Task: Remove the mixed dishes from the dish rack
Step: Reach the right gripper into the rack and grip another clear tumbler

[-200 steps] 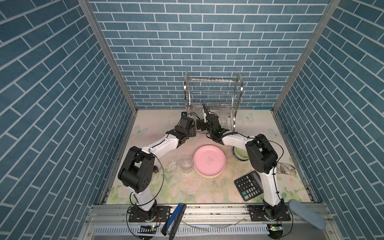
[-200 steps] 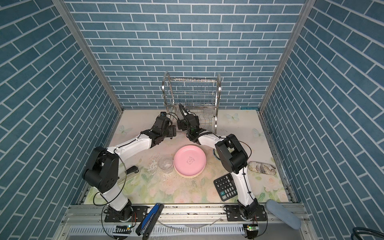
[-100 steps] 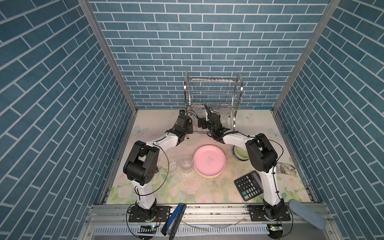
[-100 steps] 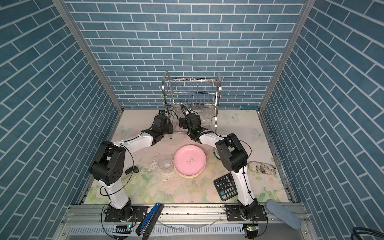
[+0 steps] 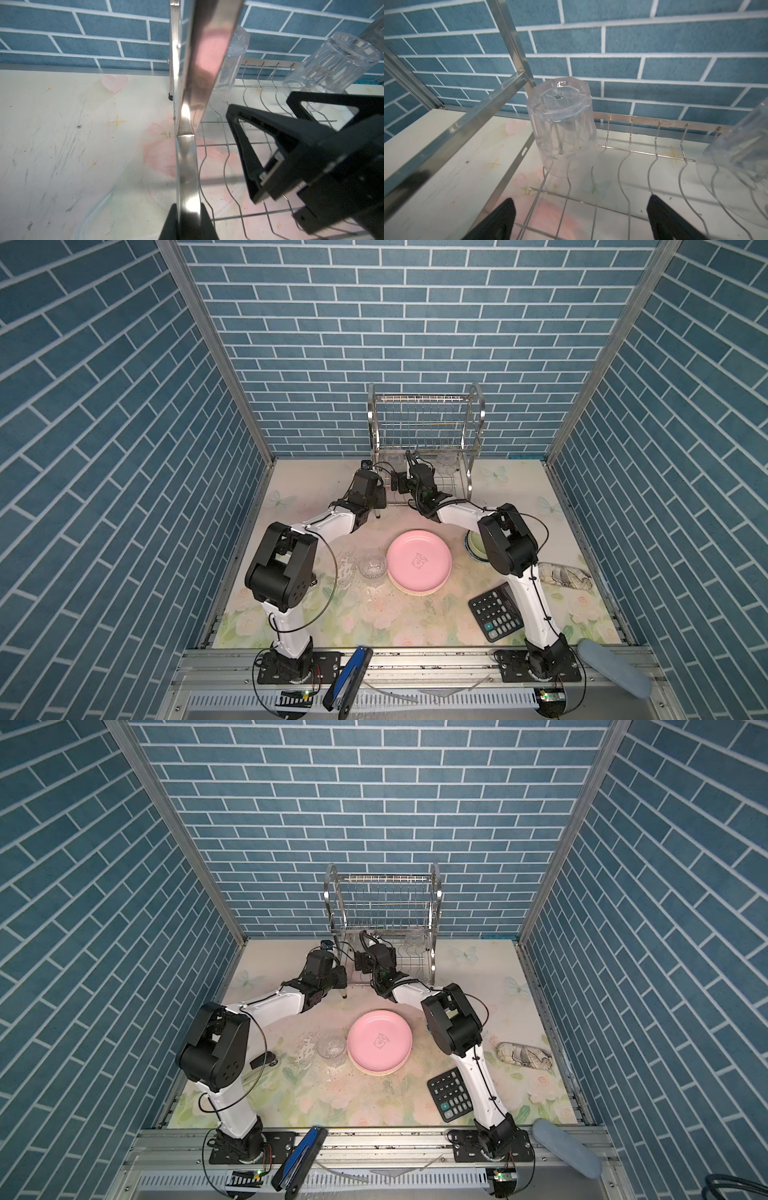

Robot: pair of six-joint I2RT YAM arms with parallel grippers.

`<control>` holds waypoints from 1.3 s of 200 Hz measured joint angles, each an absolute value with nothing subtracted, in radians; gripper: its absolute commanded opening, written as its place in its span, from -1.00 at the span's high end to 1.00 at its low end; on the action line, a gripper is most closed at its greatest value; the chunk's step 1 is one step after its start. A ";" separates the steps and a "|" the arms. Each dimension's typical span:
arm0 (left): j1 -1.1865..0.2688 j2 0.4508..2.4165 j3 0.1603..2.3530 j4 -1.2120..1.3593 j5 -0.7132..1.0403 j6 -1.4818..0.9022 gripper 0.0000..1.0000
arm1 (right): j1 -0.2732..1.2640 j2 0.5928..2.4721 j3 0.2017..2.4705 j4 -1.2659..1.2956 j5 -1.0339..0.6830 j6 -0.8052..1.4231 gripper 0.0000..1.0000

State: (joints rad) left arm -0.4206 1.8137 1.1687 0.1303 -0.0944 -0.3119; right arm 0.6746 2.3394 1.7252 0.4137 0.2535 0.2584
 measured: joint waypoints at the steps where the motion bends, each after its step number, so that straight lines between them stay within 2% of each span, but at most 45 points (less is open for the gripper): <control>1: -0.421 1.813 1.168 0.130 -0.094 -0.312 0.90 | 0.675 2.341 1.728 0.414 0.252 0.258 -0.98; 91: -0.429 1.781 1.138 0.129 -0.061 -0.330 0.98 | 0.675 2.498 1.999 0.418 0.245 0.265 -0.97; 156: -0.437 1.698 1.075 0.109 -0.051 -0.364 1.00 | 0.661 2.641 2.221 0.292 0.276 0.265 -0.98; 205: -0.446 1.694 1.061 0.081 -0.048 -0.370 1.00 | 0.646 2.718 2.293 0.180 0.285 0.265 -0.98; 260: -0.451 1.694 1.060 0.080 -0.050 -0.373 1.00 | 0.640 2.720 2.328 0.140 0.292 0.265 -0.98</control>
State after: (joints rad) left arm -0.4507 1.6939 1.0603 0.0799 -0.0498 -0.3733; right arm 0.6399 2.7201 2.3276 0.1402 0.2916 0.2649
